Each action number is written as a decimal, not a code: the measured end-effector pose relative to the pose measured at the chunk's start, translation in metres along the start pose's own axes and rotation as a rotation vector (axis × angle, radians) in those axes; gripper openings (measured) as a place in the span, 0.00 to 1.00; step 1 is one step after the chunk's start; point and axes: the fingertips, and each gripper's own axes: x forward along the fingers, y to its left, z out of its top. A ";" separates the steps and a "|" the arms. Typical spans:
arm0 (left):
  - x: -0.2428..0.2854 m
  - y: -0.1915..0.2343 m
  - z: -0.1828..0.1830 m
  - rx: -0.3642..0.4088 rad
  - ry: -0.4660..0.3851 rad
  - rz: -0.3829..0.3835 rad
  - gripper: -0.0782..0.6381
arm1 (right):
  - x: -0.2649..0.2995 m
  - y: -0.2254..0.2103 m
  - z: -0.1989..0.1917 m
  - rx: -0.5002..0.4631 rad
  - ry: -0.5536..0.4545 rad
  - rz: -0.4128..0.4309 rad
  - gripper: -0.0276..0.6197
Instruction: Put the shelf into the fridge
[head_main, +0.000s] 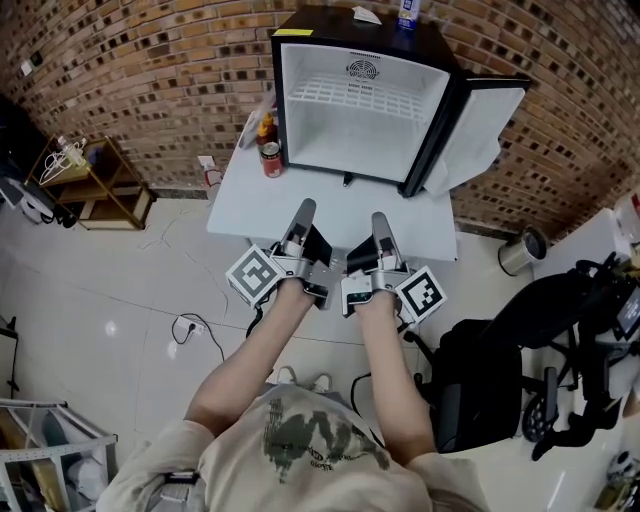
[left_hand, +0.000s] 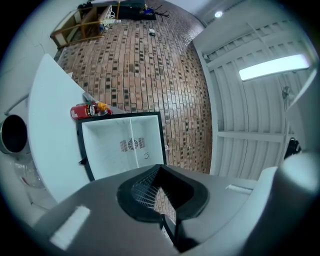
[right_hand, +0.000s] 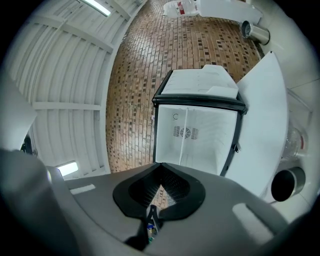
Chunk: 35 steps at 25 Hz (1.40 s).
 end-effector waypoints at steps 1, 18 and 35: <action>-0.002 0.002 0.002 -0.001 0.001 0.004 0.11 | -0.001 0.001 -0.003 -0.002 0.000 0.004 0.04; -0.010 -0.005 0.008 -0.022 0.000 -0.019 0.11 | -0.005 0.003 -0.007 -0.001 -0.027 -0.004 0.04; -0.010 0.003 0.008 -0.012 0.003 0.006 0.11 | -0.004 -0.001 -0.008 0.008 -0.032 -0.010 0.04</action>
